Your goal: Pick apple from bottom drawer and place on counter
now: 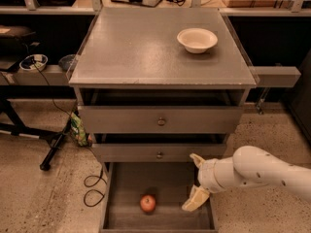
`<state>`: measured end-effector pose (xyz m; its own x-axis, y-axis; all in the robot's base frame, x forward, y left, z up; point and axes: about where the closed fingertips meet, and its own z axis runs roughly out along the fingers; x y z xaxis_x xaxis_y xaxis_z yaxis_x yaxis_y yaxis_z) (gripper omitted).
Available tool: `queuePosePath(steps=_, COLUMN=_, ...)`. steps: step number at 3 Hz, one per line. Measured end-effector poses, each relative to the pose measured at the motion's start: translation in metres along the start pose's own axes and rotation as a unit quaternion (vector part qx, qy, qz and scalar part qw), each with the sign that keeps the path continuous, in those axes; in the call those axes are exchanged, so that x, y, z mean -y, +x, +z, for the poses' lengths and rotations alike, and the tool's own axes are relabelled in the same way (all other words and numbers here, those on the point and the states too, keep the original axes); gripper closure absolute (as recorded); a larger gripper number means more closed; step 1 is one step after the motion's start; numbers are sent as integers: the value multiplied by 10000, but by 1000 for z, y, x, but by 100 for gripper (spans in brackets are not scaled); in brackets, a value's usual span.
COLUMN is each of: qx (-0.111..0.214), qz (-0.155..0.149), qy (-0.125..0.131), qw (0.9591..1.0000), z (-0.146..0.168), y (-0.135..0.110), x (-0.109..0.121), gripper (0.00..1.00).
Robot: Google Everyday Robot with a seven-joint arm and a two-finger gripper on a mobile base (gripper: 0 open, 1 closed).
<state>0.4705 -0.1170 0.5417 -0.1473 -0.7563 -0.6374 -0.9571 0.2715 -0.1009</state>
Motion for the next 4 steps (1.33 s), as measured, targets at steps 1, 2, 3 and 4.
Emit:
queuePosePath(steps=1, qx=12, qz=70, qy=34, qw=10000, z=2, y=3, x=0, gripper=0)
queuePosePath(steps=2, qx=107, qz=-75, qy=154, qw=9998, z=37, y=13, x=8, gripper=0)
queuePosePath(steps=3, qx=151, qz=-178, qy=193, qw=9995, z=61, y=16, x=13, gripper=0)
queuePosePath(steps=4, qx=115, qz=-294, qy=68, qw=9995, z=87, y=17, x=16, gripper=0)
